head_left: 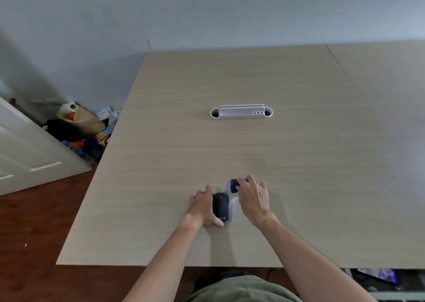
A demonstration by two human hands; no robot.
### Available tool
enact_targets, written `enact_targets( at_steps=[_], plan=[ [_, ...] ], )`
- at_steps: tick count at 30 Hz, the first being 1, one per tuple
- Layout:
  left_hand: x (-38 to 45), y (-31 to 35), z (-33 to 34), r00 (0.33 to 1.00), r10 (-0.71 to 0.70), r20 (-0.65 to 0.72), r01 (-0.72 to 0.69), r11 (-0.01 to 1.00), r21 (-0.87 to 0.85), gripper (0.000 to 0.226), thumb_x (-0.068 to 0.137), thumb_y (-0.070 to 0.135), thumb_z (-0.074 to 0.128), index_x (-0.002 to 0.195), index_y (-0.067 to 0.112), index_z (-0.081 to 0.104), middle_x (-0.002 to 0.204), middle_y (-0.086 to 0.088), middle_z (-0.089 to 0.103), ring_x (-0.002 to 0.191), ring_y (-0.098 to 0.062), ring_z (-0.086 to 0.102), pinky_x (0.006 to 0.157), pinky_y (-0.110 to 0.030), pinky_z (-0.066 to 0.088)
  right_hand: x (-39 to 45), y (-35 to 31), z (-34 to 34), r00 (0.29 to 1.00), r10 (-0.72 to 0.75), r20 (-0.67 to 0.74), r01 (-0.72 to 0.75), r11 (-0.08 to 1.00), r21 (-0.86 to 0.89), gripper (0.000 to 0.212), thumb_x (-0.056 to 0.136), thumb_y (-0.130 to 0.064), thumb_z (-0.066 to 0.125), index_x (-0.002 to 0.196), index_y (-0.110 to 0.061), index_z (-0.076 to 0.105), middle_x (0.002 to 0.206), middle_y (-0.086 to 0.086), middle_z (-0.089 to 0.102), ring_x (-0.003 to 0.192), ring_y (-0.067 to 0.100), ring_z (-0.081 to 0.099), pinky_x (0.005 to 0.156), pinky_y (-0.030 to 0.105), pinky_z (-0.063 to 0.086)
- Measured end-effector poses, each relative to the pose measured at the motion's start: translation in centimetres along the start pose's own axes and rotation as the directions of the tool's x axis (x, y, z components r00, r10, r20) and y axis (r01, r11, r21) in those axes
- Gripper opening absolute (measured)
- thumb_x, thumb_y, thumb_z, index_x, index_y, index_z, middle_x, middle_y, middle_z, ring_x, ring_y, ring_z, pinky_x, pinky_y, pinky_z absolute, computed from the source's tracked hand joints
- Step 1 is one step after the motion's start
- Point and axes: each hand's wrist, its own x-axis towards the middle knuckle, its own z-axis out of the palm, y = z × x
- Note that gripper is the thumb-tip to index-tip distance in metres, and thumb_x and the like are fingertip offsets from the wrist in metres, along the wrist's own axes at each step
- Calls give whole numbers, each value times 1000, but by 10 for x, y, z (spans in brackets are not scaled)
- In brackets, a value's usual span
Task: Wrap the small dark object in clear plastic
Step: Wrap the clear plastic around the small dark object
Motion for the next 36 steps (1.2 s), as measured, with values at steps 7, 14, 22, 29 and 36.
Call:
enact_targets(
  at_steps=[7, 14, 22, 29, 36],
  plan=[
    [-4, 0, 0, 1000, -6, -13, 6, 1000, -14, 130, 44, 46, 90, 144, 16, 13, 132, -6, 53, 125, -30, 43, 99, -39, 32, 11, -2, 3, 992, -54, 115, 58, 998, -33, 18, 90, -10, 48, 96, -17, 64, 99, 5, 58, 82, 28, 59, 76, 32, 36],
    [-6, -1, 2, 998, -61, -13, 59, 987, -149, 133, 44, 38, 93, 146, 17, 10, 132, -2, 53, 127, -29, 41, 100, -38, 31, 9, -15, 5, 966, -57, 253, 31, 994, 106, 17, 88, -18, 50, 88, -14, 67, 97, 8, 62, 88, 30, 60, 78, 37, 46],
    [-10, -2, 2, 996, -93, -17, 87, 976, -202, 138, 43, 37, 93, 148, 19, 6, 131, -10, 48, 126, -32, 43, 104, -38, 30, 15, -38, 3, 974, -11, 226, -20, 991, 135, 20, 80, -15, 52, 61, -10, 46, 74, 9, 58, 70, 32, 57, 59, 34, 40],
    [-11, 3, 8, 998, 63, -32, -65, 993, -97, 121, 48, 37, 85, 147, 22, 16, 139, 2, 39, 128, -27, 37, 102, -36, 30, 9, -11, -6, 990, 114, 83, -128, 972, 196, 25, 80, -20, 51, 59, -7, 48, 66, 2, 57, 61, 27, 50, 53, 32, 37],
    [3, 17, 8, 988, 145, 60, -141, 988, -66, 111, 54, 33, 81, 146, 30, 19, 133, 14, 49, 125, -25, 42, 100, -37, 33, -23, 5, -2, 959, 232, 166, -274, 909, 313, 45, 81, -31, 55, 51, -14, 26, 48, 0, 25, 50, 19, 21, 44, 31, 20]
  ],
)
